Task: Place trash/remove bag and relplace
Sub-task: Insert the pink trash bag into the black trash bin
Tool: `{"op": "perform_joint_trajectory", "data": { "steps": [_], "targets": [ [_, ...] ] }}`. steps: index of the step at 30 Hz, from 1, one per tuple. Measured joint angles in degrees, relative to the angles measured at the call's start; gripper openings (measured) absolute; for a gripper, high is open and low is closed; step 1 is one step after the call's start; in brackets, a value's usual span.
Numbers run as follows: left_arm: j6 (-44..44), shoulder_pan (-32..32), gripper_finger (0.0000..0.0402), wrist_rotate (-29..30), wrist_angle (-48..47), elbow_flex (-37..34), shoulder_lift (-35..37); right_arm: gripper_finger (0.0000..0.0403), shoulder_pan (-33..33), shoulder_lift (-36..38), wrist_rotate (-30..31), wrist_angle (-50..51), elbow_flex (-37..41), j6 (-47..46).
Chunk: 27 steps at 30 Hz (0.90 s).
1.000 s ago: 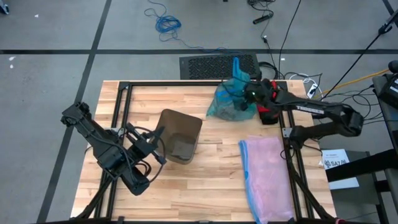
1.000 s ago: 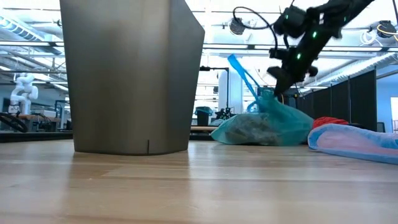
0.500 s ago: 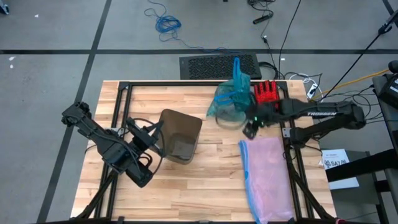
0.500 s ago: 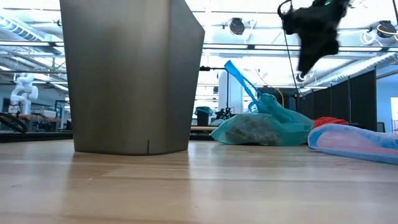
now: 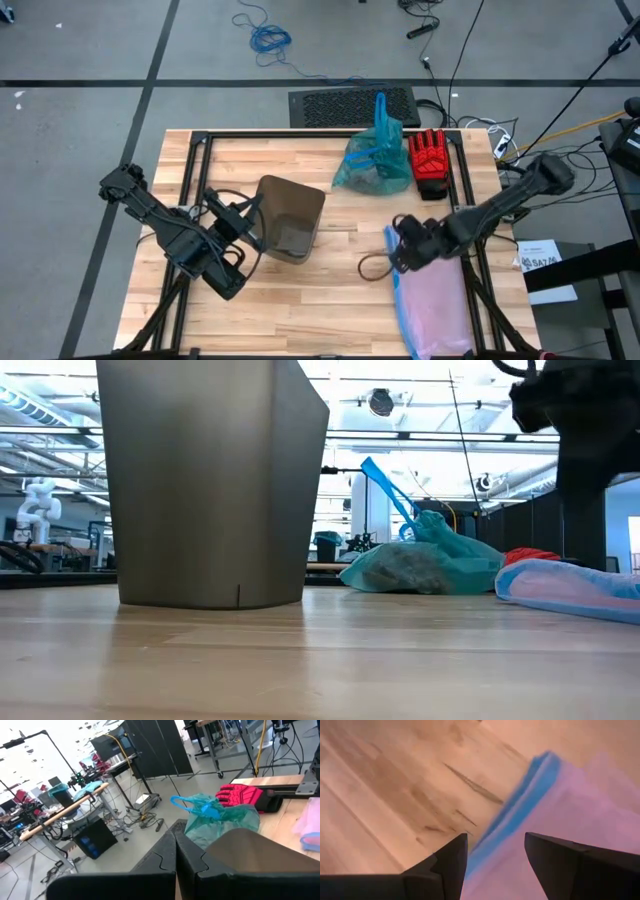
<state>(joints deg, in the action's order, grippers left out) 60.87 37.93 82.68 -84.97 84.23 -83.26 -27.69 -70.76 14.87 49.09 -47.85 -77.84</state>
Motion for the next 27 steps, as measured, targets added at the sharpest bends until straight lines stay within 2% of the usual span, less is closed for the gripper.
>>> {"op": "perform_joint_trajectory", "data": {
  "steps": [3, 11, 19, 22, 25, 27],
  "targets": [
    [-0.2, 0.0, 0.0000, -0.2, 0.0, 0.0, 0.0, 0.0192, -1.7, -4.6, 3.1, 1.0, 0.2, -4.9],
    [-0.3, 0.0, 0.0000, -0.2, 0.0, 0.0, 0.0, 0.0192, -1.0, -16.3, 4.5, -1.2, 0.2, -10.4],
    [-0.3, 0.0, 0.0000, -0.2, 0.0, 0.0, 0.0, 0.0185, -0.4, -22.1, 4.6, 0.1, 0.2, -11.4],
    [-0.3, 0.0, 0.0000, -0.2, 0.0, 0.0, 0.0, 0.0141, -0.4, -23.0, 5.0, 0.1, 0.2, -9.1],
    [-1.8, 0.0, 0.0000, -0.5, 0.0, 0.0, 0.0, 0.0049, -0.9, -23.1, 7.6, 0.1, -1.1, -5.1],
    [-1.9, 0.0, 0.0000, -0.5, 0.0, 0.0, 0.0, 0.0015, -1.5, -23.1, 9.7, 1.0, -3.0, -1.4]
  ]
}}
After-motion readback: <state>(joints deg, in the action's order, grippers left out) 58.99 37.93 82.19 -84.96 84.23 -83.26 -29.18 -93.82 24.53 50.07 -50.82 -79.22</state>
